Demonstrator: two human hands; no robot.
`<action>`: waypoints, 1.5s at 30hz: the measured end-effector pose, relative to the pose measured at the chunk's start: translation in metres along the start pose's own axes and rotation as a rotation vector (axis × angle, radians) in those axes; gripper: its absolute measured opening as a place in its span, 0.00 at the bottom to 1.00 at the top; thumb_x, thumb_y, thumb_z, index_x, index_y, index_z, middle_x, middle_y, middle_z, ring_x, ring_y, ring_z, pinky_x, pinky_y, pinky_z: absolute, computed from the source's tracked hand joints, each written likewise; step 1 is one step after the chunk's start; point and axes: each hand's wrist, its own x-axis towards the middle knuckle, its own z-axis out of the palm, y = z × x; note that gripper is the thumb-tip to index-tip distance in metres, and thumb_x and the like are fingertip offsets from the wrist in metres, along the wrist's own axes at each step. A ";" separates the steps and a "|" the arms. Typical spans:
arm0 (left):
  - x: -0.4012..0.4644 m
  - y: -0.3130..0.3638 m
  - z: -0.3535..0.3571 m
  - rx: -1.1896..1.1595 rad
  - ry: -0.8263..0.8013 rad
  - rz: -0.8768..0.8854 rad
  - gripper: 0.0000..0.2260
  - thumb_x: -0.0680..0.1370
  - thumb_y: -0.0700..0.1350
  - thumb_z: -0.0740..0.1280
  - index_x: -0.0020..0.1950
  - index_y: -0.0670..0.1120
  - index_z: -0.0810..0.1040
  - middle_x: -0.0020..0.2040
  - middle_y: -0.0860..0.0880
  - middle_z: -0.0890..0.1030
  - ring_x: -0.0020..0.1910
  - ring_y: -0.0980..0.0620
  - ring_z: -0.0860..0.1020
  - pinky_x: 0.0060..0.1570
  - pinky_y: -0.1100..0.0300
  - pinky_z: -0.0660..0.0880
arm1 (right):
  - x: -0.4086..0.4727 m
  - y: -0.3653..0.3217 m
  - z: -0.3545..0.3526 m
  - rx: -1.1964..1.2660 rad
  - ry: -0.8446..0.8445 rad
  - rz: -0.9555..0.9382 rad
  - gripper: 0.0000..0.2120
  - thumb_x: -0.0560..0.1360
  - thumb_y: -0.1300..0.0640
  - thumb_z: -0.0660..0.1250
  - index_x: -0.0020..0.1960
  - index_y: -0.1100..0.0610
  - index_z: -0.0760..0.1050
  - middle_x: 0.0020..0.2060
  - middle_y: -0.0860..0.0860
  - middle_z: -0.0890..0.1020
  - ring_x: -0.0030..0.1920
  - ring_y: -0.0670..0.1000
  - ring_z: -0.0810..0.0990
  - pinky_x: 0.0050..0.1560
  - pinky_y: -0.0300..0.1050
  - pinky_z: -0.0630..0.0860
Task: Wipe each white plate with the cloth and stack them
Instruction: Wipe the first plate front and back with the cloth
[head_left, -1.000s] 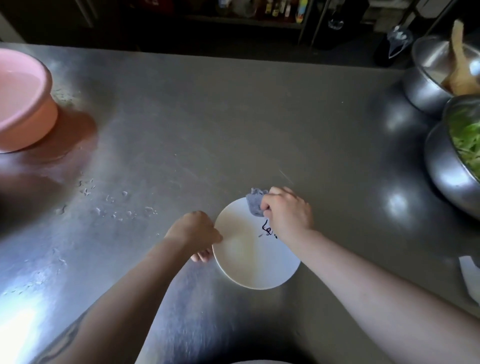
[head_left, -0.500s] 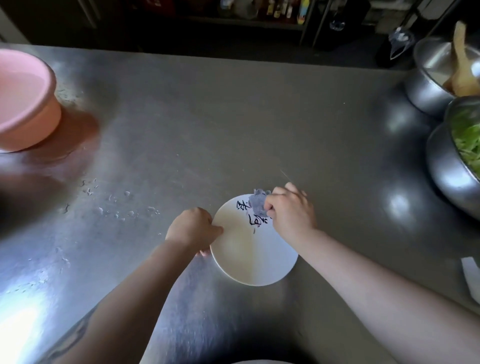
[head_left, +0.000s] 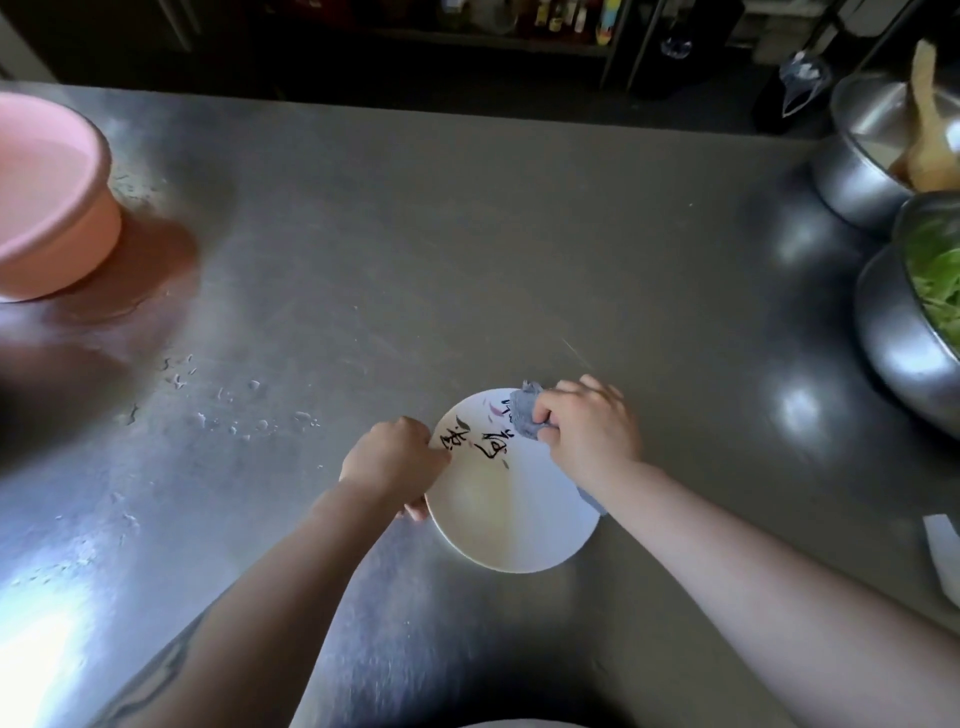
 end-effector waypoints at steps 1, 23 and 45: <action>0.001 0.003 -0.003 0.073 -0.007 0.005 0.09 0.74 0.48 0.63 0.40 0.44 0.77 0.27 0.49 0.82 0.26 0.50 0.80 0.32 0.64 0.73 | 0.002 -0.002 0.000 0.012 -0.003 -0.024 0.05 0.73 0.57 0.69 0.47 0.49 0.78 0.44 0.45 0.78 0.53 0.51 0.71 0.51 0.44 0.62; 0.020 0.026 -0.021 0.179 0.258 0.174 0.11 0.73 0.52 0.70 0.39 0.45 0.76 0.32 0.49 0.75 0.40 0.42 0.78 0.35 0.59 0.69 | 0.019 -0.030 0.005 0.103 -0.026 -0.160 0.06 0.71 0.57 0.70 0.46 0.49 0.81 0.47 0.45 0.80 0.51 0.51 0.72 0.45 0.43 0.67; 0.018 -0.004 -0.006 -0.266 0.227 -0.003 0.13 0.74 0.46 0.70 0.33 0.45 0.70 0.26 0.45 0.80 0.21 0.47 0.79 0.19 0.65 0.69 | 0.017 -0.004 -0.004 0.016 -0.038 -0.021 0.04 0.76 0.57 0.67 0.47 0.49 0.80 0.47 0.44 0.79 0.52 0.49 0.73 0.42 0.41 0.62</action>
